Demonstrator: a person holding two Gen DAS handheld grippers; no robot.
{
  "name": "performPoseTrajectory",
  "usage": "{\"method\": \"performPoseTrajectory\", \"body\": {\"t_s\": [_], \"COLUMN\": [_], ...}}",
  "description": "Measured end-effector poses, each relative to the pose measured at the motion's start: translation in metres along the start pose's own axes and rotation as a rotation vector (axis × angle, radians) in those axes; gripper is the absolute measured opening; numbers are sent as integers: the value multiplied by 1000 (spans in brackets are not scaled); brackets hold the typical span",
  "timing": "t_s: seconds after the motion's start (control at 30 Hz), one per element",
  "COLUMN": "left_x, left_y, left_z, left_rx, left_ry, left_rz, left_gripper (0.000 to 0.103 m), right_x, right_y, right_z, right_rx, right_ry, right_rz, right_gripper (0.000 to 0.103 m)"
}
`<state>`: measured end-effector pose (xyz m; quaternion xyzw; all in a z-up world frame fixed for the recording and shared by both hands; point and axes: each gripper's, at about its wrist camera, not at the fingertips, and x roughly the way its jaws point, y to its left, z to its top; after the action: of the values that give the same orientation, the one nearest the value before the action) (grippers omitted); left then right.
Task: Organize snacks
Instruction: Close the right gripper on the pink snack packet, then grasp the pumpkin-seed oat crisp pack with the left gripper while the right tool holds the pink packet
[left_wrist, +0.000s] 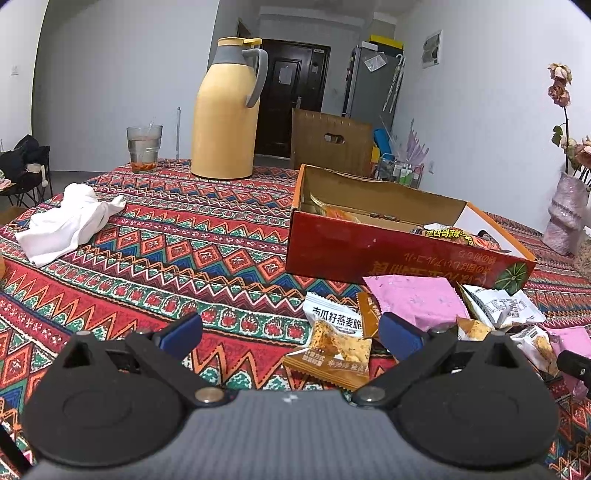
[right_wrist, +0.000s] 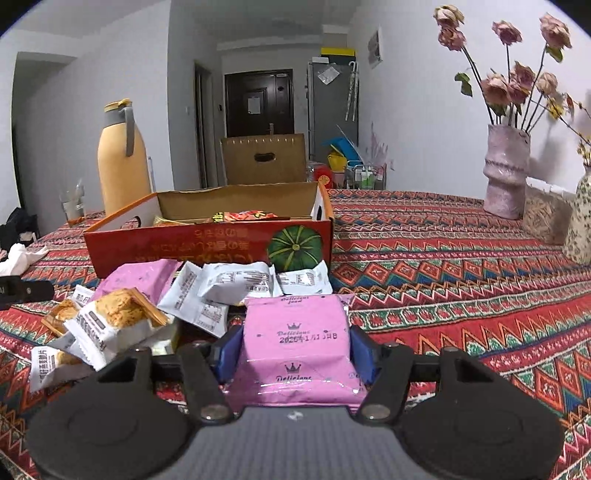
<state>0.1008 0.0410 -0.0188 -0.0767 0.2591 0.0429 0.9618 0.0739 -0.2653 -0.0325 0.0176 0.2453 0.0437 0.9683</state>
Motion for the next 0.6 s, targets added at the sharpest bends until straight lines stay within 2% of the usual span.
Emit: {"method": "performPoseTrajectory", "body": {"t_s": [0.2,0.33,0.6], "left_x": [-10,-16,-8], "left_y": [-18,-44,-104], "left_z": [8,13,5], "left_rx": [58,122,266], "left_ry": [1,2,64], "left_rz": [-36,-77,-130], "left_gripper": [103,103,103], "right_x": [0,1,4], "right_y": [-5,-8,-13], "right_z": [-2,-3,-6], "right_rx": [20,38,75], "right_ry": [-4,-6,-7], "right_rz": [8,13,40], "right_gripper": [60,61,61]}}
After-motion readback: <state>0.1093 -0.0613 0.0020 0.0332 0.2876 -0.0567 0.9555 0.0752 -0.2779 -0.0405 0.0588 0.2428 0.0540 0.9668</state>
